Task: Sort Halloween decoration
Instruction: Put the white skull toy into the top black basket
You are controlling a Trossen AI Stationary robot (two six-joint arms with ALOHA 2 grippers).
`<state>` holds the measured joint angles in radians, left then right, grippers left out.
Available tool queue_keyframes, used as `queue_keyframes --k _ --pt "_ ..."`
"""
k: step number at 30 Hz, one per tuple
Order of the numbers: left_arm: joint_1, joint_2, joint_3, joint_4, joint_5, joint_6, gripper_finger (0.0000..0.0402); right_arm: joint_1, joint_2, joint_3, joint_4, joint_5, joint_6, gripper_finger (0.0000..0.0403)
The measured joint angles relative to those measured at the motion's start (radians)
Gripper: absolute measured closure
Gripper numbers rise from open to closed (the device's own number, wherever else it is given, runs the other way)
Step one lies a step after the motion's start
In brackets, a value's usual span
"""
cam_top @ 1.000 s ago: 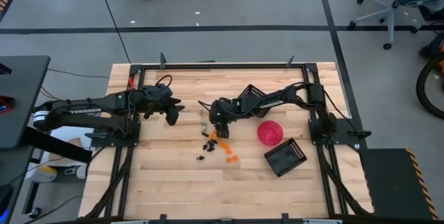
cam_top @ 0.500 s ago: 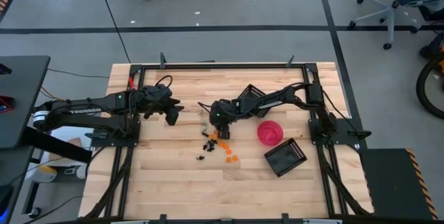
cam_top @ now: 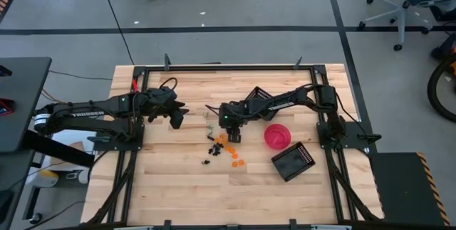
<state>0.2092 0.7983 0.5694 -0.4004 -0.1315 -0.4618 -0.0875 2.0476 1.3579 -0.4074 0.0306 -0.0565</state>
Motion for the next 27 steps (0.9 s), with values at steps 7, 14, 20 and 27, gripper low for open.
queue_keyframes --k 7,14,20,27 --pt "0.0 0.0 0.0 -0.001 -0.001 0.0 0.0239 0.0 0.01 -0.012 0.018 -0.006 -0.004 0.0204" --pt "0.0 0.0 0.0 -0.001 -0.001 0.0 0.0239 0.0 0.009 -0.031 0.037 -0.013 -0.005 0.023" --pt "0.0 0.0 0.0 -0.001 -0.001 0.0 0.0239 0.001 0.009 -0.032 0.037 -0.012 -0.024 0.0271" --pt "0.0 0.0 0.0 -0.001 -0.001 0.0 0.0239 0.001 0.008 -0.032 0.035 -0.012 -0.023 0.0311"
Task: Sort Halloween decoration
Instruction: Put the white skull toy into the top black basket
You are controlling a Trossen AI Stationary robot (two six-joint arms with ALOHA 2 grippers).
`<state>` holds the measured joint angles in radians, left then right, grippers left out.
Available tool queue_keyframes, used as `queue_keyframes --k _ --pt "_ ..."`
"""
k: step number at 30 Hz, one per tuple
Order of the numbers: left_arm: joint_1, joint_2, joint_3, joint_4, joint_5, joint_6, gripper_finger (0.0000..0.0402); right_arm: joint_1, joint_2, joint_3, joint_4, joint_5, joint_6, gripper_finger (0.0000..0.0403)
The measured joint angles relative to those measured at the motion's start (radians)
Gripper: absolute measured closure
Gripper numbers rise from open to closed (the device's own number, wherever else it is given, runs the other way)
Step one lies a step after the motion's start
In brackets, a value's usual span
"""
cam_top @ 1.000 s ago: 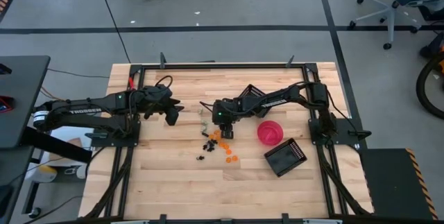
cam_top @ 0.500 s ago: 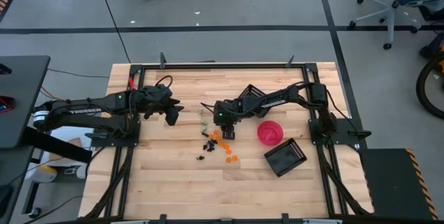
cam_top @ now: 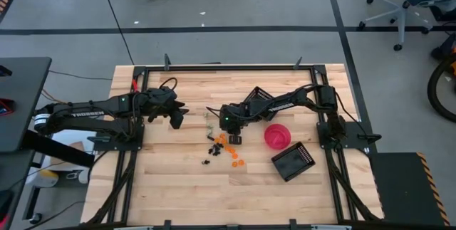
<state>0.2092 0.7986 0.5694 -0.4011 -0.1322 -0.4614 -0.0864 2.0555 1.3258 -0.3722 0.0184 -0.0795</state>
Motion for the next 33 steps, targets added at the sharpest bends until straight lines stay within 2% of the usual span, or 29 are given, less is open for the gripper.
queue_keyframes --k 10,20,26,33 --pt "0.0 0.0 0.0 0.0 0.0 0.001 0.0239 -0.006 -0.028 0.056 -0.097 0.022 -0.018 0.0307" --pt "0.0 0.0 0.0 -0.006 -0.018 0.005 0.0239 -0.036 -0.084 0.191 -0.39 0.089 -0.02 0.0306" --pt "0.0 0.0 0.0 -0.005 -0.022 0.005 0.0239 -0.091 -0.163 0.195 -0.56 0.177 0.086 0.0306" --pt "0.0 0.0 0.0 -0.005 -0.027 0.005 0.0239 -0.203 -0.24 0.149 -0.618 0.175 0.196 0.0306"
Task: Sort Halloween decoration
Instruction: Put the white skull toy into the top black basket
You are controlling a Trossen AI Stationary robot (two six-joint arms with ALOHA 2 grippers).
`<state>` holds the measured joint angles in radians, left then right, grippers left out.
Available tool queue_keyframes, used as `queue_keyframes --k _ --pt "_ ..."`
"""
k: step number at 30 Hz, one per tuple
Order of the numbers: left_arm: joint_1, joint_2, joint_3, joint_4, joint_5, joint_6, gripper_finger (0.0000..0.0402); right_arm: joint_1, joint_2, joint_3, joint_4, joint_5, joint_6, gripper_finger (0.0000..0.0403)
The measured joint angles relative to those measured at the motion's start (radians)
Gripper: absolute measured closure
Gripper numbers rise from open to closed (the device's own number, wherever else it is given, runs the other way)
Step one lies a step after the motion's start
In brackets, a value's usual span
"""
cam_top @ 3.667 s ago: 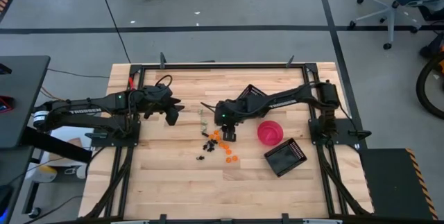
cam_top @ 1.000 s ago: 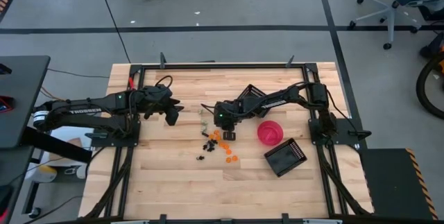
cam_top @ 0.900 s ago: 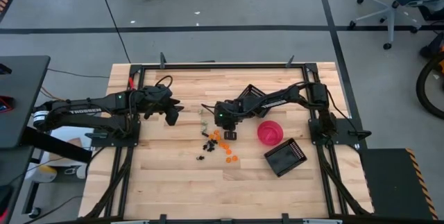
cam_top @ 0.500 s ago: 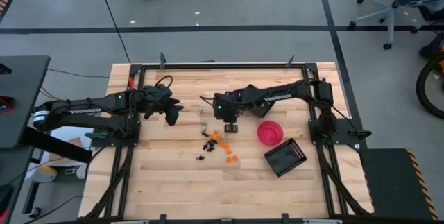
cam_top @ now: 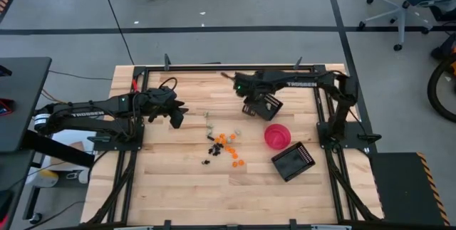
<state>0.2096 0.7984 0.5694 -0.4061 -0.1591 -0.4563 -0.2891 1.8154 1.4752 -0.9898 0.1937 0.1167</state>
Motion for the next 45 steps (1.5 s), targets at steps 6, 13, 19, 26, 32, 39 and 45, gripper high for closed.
queue_keyframes --k 6,13,19,26,32,39,45 --pt "0.0 0.0 0.0 0.0 0.0 0.0 0.0239 -0.096 -0.002 -0.109 0.057 -0.112 0.044 0.0301" --pt "0.0 0.0 0.0 0.0 0.0 -0.005 0.0239 -0.146 0.001 -0.231 0.175 -0.171 0.072 0.027" --pt "0.0 0.0 0.0 0.0 0.0 -0.005 0.0239 -0.16 0.001 -0.228 0.173 -0.231 0.049 0.0239" --pt "0.0 0.0 0.0 0.0 0.001 -0.004 0.0239 -0.128 0.001 -0.092 0.076 -0.246 0.007 0.023" --pt "0.0 0.0 0.0 0.0 -0.003 -0.003 0.0239 -0.028 0.001 0.005 0.175 -0.246 -0.064 0.0228" --pt "0.0 0.0 0.0 0.0 -0.004 0.001 0.0239 0.078 0.034 0.004 0.35 -0.277 -0.073 0.0208" --pt "0.0 0.0 0.0 0.0 -0.004 0.006 0.0239 0.132 0.084 0.001 0.392 -0.299 -0.119 0.0163"
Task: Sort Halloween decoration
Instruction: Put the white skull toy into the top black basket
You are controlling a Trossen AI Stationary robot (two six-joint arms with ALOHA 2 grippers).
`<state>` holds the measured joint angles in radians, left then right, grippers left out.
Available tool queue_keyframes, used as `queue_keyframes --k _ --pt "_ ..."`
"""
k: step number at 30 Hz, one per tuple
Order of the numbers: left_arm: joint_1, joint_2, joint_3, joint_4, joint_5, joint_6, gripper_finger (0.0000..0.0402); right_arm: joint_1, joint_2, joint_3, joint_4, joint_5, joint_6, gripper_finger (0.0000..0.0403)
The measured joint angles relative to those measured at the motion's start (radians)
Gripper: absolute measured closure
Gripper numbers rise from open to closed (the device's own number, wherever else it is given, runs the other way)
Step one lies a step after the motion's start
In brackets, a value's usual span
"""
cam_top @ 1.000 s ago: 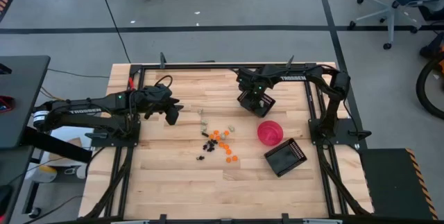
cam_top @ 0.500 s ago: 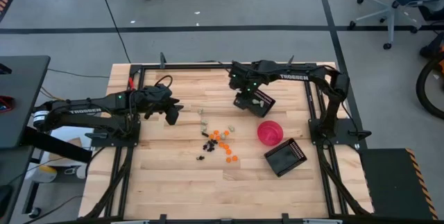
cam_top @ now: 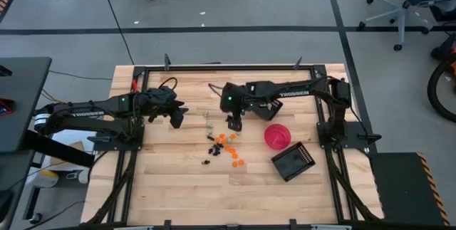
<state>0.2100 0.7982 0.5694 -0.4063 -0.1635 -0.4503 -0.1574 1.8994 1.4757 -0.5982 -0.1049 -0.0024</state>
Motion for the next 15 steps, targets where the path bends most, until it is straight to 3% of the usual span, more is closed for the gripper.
queue_keyframes --k 6,15 --pt "0.0 0.0 0.0 0.004 0.0 0.017 0.0239 0.038 0.071 -0.001 -0.009 0.012 -0.035 0.0141" --pt "0.0 0.0 0.0 0.004 0.0 0.017 0.0239 0.103 0.12 -0.001 -0.133 0.09 0.004 0.0171"
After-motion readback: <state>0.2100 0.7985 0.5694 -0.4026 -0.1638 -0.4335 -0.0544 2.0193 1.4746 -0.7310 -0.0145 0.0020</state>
